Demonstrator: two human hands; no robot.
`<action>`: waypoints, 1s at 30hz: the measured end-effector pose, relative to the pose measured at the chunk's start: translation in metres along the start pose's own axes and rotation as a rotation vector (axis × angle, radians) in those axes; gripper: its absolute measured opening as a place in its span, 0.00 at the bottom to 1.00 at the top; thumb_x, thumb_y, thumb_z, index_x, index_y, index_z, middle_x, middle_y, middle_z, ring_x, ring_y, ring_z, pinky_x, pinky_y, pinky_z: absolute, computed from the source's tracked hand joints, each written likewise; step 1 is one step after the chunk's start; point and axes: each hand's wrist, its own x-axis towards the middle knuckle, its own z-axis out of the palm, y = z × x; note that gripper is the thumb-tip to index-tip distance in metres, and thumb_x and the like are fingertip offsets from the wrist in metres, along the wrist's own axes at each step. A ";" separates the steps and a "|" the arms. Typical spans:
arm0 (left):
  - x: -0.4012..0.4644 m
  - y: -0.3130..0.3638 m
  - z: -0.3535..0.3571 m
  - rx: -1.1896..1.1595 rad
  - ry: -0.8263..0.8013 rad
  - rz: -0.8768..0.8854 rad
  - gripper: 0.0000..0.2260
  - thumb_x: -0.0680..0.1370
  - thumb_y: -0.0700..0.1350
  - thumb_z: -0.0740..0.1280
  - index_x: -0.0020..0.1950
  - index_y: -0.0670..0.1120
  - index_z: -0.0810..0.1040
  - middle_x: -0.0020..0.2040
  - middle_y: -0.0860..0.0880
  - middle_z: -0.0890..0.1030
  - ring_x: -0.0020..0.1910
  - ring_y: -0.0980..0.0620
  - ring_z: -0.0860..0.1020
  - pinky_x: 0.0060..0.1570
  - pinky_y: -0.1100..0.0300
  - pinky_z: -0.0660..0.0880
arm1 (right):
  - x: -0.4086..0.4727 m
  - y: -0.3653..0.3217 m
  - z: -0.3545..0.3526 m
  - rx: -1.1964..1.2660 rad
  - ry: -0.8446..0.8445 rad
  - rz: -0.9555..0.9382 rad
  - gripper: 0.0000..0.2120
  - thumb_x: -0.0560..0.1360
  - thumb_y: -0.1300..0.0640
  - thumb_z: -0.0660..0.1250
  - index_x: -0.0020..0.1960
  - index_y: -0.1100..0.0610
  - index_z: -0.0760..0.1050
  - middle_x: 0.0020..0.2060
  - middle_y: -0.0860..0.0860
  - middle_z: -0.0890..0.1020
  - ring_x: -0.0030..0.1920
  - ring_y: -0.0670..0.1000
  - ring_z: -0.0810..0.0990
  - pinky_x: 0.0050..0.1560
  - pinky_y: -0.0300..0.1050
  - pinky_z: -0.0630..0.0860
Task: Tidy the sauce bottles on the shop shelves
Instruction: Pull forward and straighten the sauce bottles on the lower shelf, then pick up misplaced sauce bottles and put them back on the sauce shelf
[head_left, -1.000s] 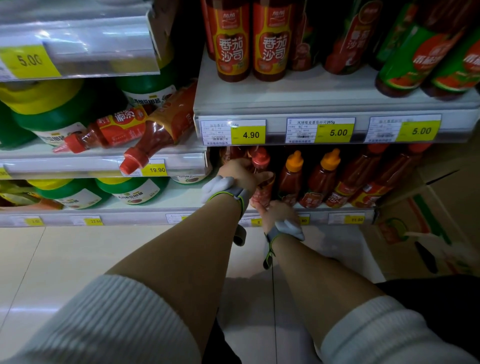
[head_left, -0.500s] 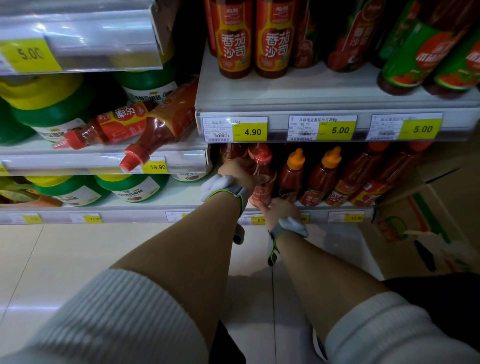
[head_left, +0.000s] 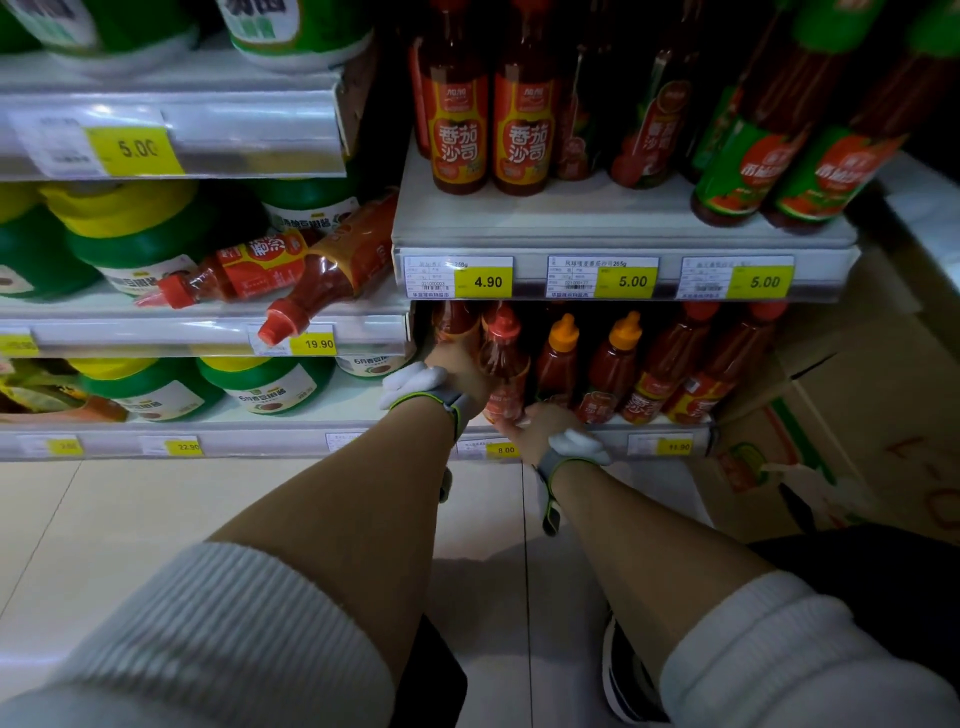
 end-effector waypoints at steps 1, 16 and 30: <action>-0.006 0.001 -0.005 0.032 0.017 0.028 0.17 0.74 0.54 0.66 0.61 0.51 0.74 0.56 0.46 0.81 0.54 0.44 0.79 0.48 0.57 0.72 | -0.004 -0.003 -0.004 0.004 -0.011 -0.004 0.26 0.80 0.43 0.54 0.68 0.62 0.68 0.66 0.57 0.73 0.66 0.56 0.71 0.65 0.44 0.64; -0.087 0.013 -0.062 0.015 0.077 -0.049 0.20 0.69 0.51 0.70 0.59 0.46 0.76 0.56 0.43 0.81 0.55 0.41 0.78 0.50 0.55 0.73 | -0.071 -0.020 -0.073 -0.160 0.111 -0.202 0.26 0.71 0.42 0.69 0.62 0.57 0.74 0.60 0.57 0.77 0.58 0.59 0.77 0.58 0.48 0.74; -0.119 -0.005 -0.084 0.010 0.369 0.003 0.21 0.69 0.48 0.70 0.62 0.49 0.75 0.59 0.42 0.77 0.57 0.41 0.75 0.53 0.56 0.70 | -0.119 -0.075 -0.108 -0.097 0.268 -0.468 0.27 0.74 0.42 0.66 0.69 0.52 0.69 0.67 0.54 0.72 0.64 0.55 0.73 0.62 0.46 0.69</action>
